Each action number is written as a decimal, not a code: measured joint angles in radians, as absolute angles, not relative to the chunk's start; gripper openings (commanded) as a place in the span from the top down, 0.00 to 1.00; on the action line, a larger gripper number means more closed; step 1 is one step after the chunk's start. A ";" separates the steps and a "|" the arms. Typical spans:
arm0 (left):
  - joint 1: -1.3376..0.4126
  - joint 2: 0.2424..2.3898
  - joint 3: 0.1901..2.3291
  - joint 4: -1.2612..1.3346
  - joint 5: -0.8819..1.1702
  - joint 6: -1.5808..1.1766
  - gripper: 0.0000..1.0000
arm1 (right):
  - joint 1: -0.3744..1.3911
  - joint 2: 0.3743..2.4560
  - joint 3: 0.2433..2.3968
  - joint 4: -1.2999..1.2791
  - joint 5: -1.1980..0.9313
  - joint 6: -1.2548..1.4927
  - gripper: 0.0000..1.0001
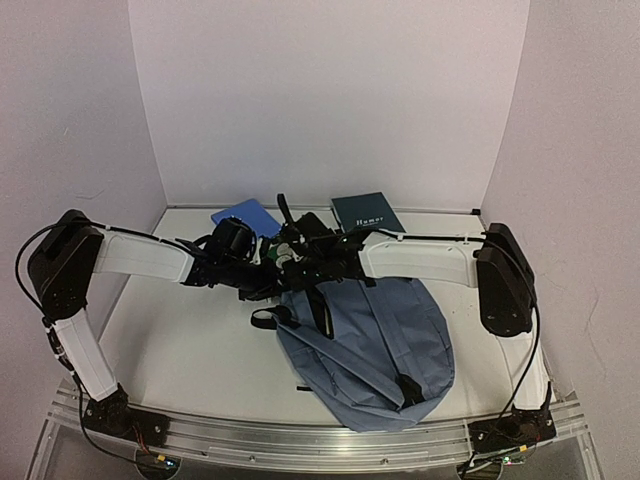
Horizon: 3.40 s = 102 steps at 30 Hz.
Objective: Pack the student bag
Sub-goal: Zip the student bag at the center of the board, then pick up the student bag at the center of the board.
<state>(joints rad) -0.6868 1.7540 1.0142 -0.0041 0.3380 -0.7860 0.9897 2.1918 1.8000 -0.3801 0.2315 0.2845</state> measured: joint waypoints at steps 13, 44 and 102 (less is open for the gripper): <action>-0.670 1.755 1.014 0.010 0.342 -0.813 1.00 | 0.989 2.088 1.657 -0.369 0.205 0.365 1.00; -0.574 1.752 1.006 0.032 0.400 -0.845 1.00 | 1.086 1.782 1.214 -0.307 -0.094 0.521 1.00; -0.321 1.323 0.765 -0.081 0.424 -0.795 0.05 | 1.411 1.941 1.566 -0.734 0.463 0.601 1.00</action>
<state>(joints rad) -0.3209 1.3226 0.7646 -0.0811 0.4237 -0.7953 1.4108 1.9408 1.5664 -0.7343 0.4631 0.6015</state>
